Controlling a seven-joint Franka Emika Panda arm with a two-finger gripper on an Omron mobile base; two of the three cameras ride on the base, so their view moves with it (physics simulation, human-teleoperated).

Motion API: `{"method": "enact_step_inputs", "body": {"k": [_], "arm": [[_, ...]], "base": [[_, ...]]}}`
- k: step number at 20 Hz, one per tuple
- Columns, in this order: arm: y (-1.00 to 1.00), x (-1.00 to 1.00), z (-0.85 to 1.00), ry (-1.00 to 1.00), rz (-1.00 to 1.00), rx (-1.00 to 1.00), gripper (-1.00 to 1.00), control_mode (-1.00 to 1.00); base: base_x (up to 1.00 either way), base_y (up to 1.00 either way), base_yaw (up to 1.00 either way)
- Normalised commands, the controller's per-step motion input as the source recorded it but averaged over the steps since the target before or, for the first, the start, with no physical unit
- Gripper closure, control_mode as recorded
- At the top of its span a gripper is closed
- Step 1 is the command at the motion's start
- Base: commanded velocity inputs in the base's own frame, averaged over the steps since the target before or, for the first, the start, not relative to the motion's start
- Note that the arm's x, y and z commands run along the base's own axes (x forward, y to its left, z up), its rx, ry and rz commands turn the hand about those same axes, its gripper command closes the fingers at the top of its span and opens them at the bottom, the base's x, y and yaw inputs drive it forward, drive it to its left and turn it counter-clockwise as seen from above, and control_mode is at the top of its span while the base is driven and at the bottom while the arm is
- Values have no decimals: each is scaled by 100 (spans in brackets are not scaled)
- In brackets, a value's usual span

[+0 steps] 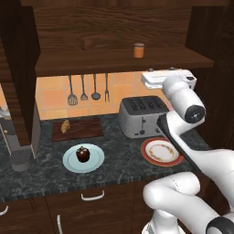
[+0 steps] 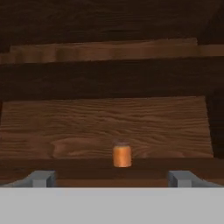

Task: From the different types of pastries on the counter, select a croissant and place it on the cutting board. Then retrieve a jar of jam from the cabinet and place it alongside the croissant on the cutting board.

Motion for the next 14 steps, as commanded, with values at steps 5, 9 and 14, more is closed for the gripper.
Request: {"method": "enact_step_inputs", "body": {"k": [5, 9, 14], "arm": [[-18, 13, 76, 64, -12, -45, -100, -100], [-96, 3, 100, 45, -19, -8, -100, -100], [-12, 0, 8, 0, 0, 6, -100, -100]], "base": [[0, 0, 0], [0, 0, 0], [0, 0, 0]]}}
